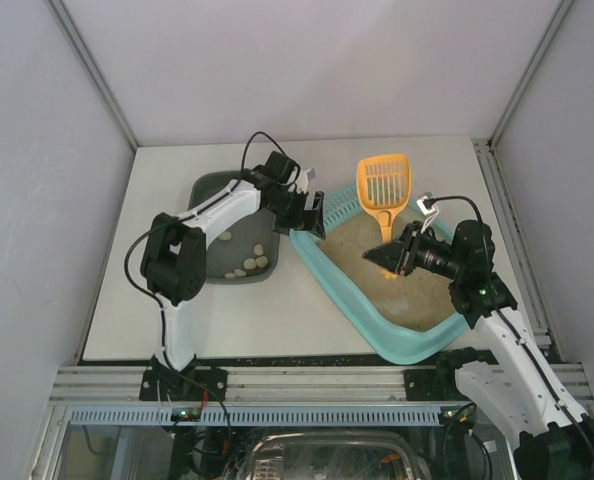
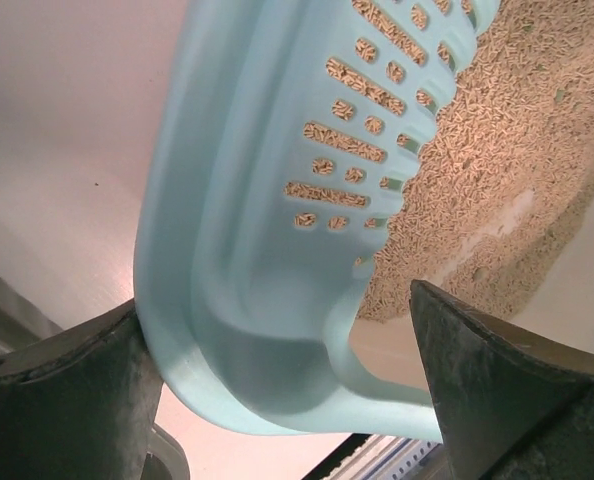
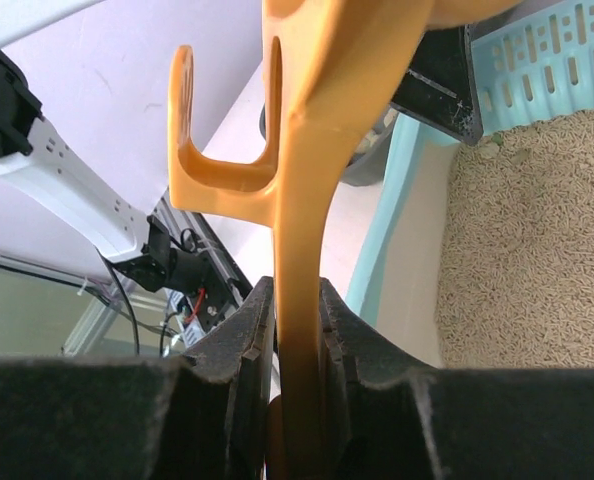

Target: Clean the litter box

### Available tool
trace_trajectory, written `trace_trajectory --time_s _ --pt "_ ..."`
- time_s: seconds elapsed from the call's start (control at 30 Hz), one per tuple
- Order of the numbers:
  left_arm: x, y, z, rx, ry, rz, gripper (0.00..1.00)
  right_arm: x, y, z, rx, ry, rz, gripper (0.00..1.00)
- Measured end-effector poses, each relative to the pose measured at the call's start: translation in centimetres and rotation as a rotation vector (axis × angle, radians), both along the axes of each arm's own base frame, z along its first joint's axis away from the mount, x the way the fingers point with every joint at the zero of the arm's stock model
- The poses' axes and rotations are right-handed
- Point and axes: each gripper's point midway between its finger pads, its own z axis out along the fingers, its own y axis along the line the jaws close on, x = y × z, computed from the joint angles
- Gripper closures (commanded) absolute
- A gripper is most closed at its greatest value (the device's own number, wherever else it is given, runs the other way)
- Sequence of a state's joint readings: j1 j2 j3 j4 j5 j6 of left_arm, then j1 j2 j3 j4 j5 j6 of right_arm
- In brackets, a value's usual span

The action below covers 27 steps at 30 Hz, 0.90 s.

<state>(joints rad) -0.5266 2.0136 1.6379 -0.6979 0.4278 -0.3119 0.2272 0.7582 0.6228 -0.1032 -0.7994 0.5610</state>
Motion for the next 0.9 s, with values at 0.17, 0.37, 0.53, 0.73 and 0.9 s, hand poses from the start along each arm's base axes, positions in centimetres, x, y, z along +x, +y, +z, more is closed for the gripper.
trace_trajectory --time_s 0.17,0.37,0.53,0.73,0.9 --pt "-0.3 0.1 0.8 -0.014 0.034 0.003 0.0 0.8 0.1 -0.2 0.018 0.053 -0.019 1.0" --pt "0.0 -0.2 3.7 -0.055 0.067 0.011 0.0 2.5 -1.2 -0.5 -0.039 0.215 -0.179 1.0" --pt "0.2 1.1 4.2 -0.17 0.144 0.101 0.0 4.3 -2.9 0.3 -0.148 0.306 -0.356 1.0" --pt "0.1 3.1 4.0 -0.238 0.215 0.165 0.0 2.3 -2.7 -3.4 -0.284 0.408 -0.398 1.0" --pt "-0.5 2.5 5.1 -0.28 0.2 0.152 0.0 2.0 -3.3 -5.9 -0.371 0.477 -0.436 1.0"
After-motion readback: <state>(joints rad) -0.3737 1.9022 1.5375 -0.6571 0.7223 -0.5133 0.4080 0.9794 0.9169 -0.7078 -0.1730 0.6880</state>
